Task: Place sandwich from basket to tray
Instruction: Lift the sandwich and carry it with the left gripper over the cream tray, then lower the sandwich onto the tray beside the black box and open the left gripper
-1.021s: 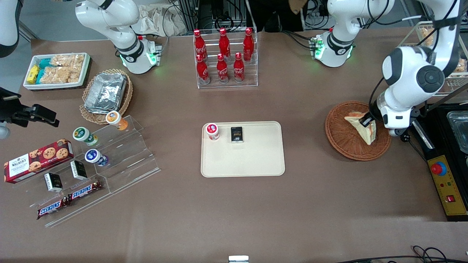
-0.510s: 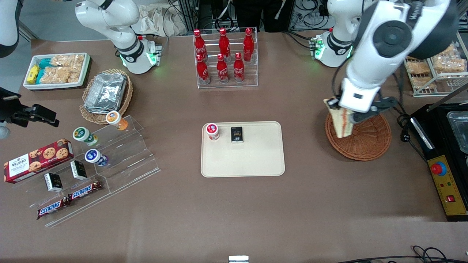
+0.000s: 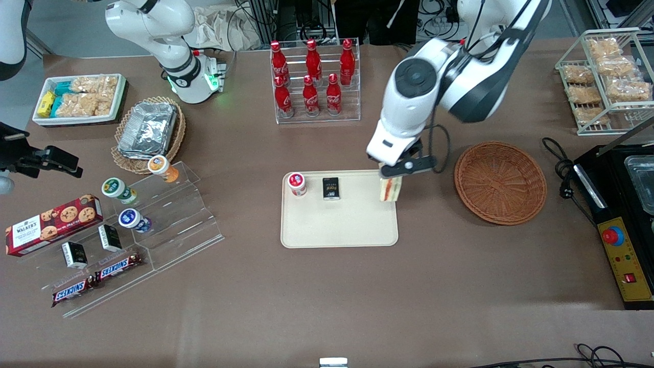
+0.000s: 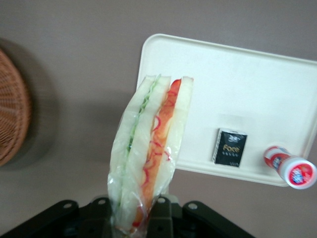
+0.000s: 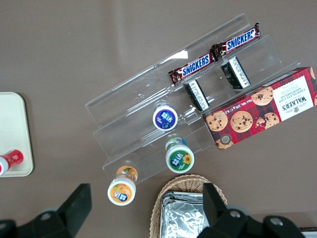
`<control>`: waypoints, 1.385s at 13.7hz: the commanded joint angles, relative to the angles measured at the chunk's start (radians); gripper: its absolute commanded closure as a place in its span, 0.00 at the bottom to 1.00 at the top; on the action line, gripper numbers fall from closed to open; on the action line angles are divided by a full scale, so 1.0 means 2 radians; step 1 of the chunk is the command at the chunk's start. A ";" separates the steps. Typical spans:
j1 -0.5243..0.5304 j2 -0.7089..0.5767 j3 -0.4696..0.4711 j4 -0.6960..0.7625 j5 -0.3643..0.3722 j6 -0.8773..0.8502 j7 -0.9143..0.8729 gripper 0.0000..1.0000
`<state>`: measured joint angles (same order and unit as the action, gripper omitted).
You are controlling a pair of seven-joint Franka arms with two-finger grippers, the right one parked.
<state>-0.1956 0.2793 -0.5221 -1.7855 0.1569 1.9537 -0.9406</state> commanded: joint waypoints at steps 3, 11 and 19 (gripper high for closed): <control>-0.016 0.099 0.001 0.024 0.077 0.043 -0.047 1.00; -0.013 0.171 0.004 0.025 0.149 0.092 -0.054 0.89; -0.010 0.173 0.004 0.029 0.161 0.092 -0.067 0.00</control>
<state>-0.2166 0.6324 -0.5109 -1.7467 0.4674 2.1394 -1.0433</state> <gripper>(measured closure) 0.137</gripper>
